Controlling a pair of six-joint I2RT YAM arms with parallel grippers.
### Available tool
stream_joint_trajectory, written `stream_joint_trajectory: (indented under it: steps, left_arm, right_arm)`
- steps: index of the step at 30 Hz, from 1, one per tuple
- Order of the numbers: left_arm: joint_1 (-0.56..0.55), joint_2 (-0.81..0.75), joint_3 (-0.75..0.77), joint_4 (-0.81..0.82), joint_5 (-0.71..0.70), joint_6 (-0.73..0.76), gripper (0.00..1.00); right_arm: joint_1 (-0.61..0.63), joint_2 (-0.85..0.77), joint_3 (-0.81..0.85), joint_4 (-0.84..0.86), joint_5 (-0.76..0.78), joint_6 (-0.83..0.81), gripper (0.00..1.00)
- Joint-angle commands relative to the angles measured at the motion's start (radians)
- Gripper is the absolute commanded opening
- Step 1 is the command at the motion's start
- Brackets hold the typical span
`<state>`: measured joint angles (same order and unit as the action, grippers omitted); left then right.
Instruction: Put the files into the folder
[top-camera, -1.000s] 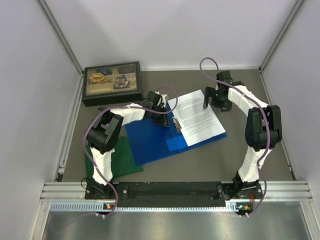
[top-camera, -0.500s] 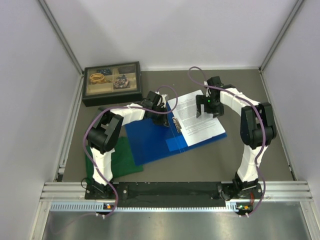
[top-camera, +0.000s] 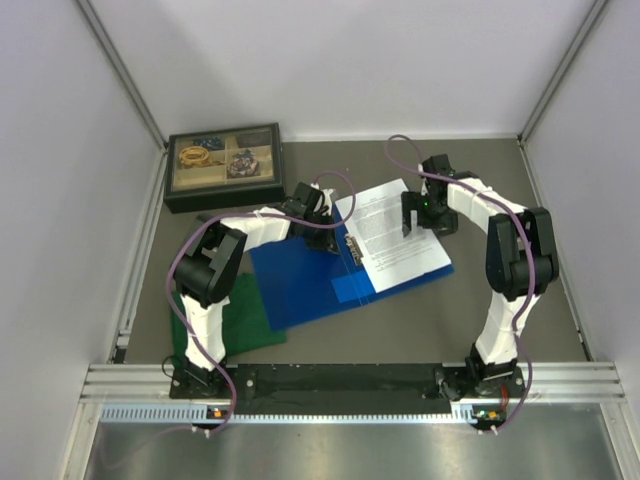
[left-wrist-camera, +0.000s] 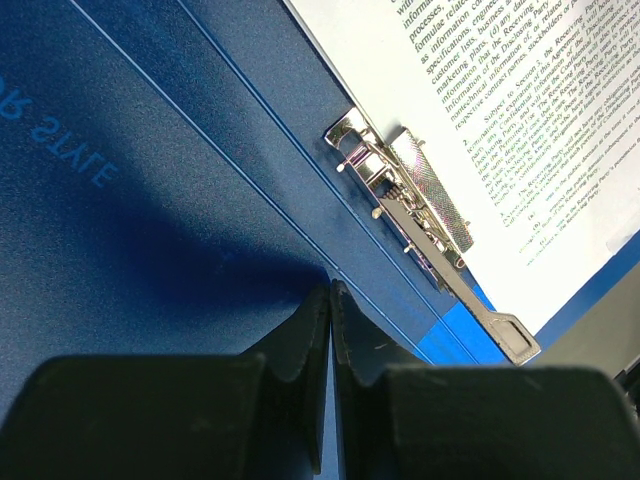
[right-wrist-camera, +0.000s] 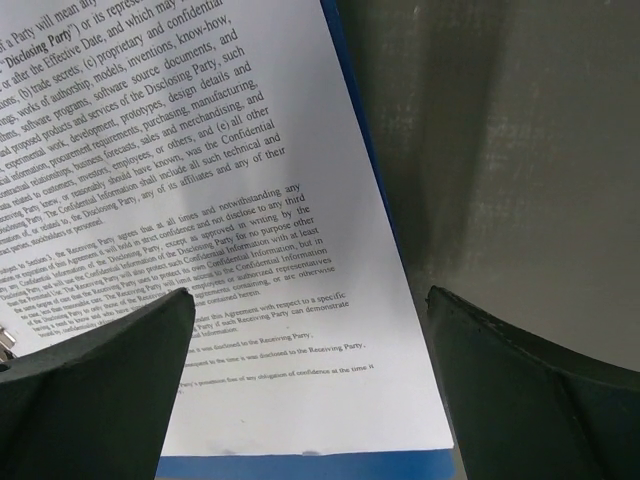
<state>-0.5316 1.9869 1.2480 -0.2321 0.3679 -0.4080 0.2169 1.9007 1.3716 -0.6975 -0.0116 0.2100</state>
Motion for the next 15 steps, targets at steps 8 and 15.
stream_joint_trajectory:
  steps: [8, 15]
  left_arm:
    - [-0.010, 0.084, -0.065, -0.131, -0.093, 0.054, 0.09]
    - [-0.008, 0.082, -0.068, -0.128, -0.093, 0.054, 0.09]
  right_arm:
    - [0.009, -0.051, -0.037, 0.046, -0.053, 0.023, 0.99]
    - [0.044, -0.061, -0.028, 0.020, 0.059, 0.035, 0.99]
